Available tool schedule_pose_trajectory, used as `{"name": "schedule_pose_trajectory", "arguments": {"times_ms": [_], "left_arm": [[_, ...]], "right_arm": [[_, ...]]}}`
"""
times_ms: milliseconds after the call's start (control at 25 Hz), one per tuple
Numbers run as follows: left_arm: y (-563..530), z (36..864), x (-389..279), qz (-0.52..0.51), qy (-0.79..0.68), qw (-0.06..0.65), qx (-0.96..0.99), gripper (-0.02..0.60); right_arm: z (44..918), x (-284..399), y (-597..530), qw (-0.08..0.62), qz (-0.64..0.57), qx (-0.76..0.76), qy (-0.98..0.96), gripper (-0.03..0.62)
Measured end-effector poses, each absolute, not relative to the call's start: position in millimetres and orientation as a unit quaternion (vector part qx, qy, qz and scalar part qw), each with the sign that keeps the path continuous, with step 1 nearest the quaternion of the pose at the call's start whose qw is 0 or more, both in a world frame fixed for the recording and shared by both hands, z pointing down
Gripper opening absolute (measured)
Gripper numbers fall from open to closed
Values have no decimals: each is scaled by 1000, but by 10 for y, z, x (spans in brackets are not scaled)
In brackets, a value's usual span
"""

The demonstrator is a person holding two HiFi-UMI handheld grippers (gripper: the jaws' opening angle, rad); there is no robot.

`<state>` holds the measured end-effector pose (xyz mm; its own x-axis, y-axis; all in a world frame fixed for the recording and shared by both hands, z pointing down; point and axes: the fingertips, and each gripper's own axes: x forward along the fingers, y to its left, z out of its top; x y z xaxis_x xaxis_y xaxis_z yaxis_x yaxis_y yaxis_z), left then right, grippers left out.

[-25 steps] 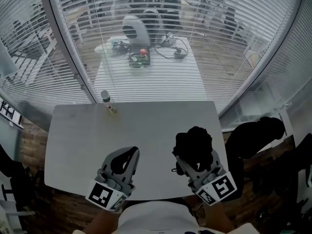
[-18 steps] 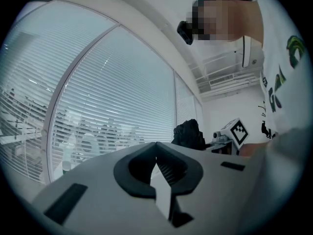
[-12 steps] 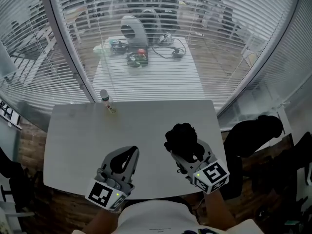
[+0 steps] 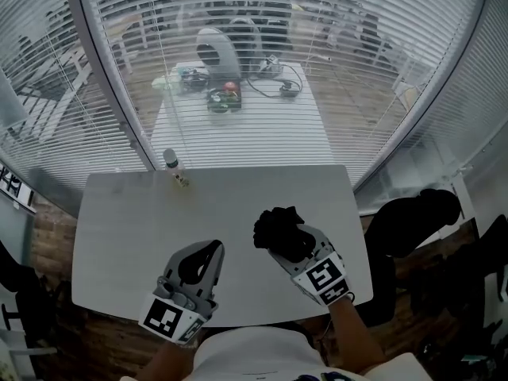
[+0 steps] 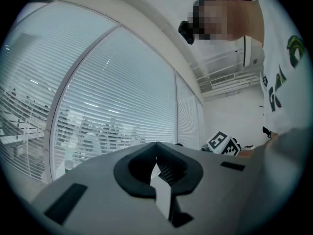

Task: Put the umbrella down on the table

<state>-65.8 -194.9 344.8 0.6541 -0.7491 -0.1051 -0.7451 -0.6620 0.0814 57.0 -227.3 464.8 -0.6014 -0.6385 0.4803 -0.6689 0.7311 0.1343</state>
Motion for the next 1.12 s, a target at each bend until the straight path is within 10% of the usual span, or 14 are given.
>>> {"name": "schedule_pose_trajectory", "arguments": {"times_ms": [1120], "left_arm": [[-2017, 3531, -718, -61, -419, 28, 905, 12]], "right_arm": [[5753, 137, -2375, 444, -12, 227, -867, 267]]}}
